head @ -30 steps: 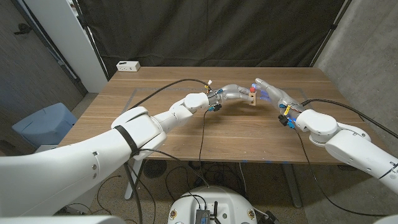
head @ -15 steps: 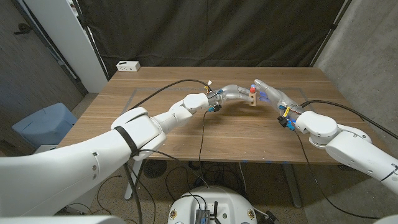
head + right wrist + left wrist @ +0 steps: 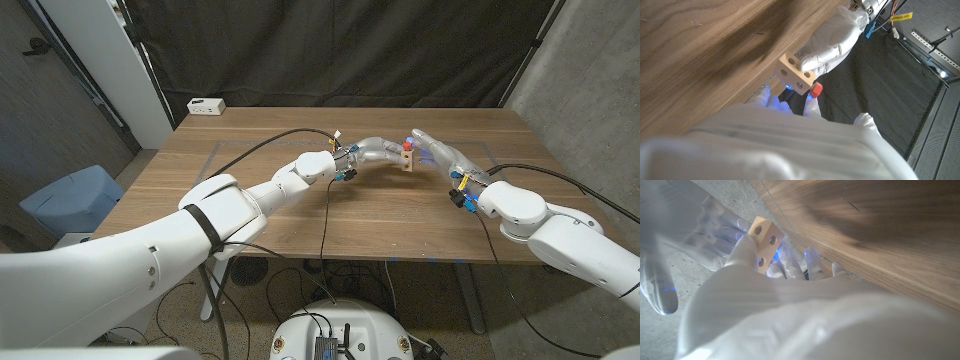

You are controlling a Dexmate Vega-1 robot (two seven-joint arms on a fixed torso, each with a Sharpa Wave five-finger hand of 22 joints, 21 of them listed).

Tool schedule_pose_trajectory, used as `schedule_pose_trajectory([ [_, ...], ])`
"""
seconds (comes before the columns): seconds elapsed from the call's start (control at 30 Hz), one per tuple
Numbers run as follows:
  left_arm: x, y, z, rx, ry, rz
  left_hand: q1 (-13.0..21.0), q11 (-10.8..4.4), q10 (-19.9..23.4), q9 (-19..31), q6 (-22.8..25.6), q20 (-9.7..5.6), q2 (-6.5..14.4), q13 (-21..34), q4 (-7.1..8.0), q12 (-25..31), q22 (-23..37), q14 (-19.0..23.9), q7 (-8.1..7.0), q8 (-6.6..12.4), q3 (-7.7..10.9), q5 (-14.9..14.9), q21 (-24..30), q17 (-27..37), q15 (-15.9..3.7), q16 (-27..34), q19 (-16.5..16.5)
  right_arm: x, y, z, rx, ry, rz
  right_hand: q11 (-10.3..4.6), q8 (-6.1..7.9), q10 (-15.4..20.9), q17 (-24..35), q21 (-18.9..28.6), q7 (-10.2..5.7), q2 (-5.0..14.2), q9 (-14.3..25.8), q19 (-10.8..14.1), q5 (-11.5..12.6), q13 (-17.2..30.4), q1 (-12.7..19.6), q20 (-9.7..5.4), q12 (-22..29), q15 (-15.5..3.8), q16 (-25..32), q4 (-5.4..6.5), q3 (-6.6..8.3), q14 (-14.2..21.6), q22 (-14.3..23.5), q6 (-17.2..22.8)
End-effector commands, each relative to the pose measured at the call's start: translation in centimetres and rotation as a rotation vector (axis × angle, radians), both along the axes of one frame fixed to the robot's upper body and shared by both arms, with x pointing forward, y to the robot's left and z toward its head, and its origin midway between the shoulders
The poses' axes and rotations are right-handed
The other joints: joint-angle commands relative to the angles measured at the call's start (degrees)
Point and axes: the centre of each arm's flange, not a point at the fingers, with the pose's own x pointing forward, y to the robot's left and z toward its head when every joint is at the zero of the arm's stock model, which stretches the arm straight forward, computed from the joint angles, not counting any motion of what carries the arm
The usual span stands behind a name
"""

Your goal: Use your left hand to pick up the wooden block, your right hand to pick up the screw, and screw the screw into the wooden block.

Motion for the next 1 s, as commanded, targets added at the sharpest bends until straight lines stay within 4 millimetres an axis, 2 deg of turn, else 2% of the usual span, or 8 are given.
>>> schedule_pose_trajectory([
  [0.03,-0.01,-0.33,-0.04,0.002,0.003,0.003,-0.6,0.19,-0.2,0.2,0.1,0.49,0.1,0.0,0.13,0.0,0.1,0.1,-0.28,0.32,0.34,0.4,0.2,0.2,0.05,0.0,-0.2,-0.49,-0.31,-0.21,0.006,0.001,-0.013,-0.29,0.33,-3.8,0.0,0.0,0.07,0.09,0.2,-0.3,0.4,0.1,-0.3,0.15,0.3,0.11,0.3,0.39,0.21,-7.1,0.2,0.5],
  [1.0,0.84,-0.4,0.21,0.009,0.04,0.056,-0.7,0.11,-0.2,0.2,0.0,0.58,0.1,0.0,0.17,0.0,0.1,0.1,-0.22,0.31,0.33,0.4,0.2,0.2,0.02,0.0,-0.2,-0.97,0.28,-0.78,0.005,0.031,-0.006,-0.31,0.35,-3.7,0.0,0.0,0.1,0.07,0.2,-0.3,0.4,0.1,-0.2,0.08,0.4,0.13,0.3,0.41,0.17,-7.0,0.2,0.7],
])
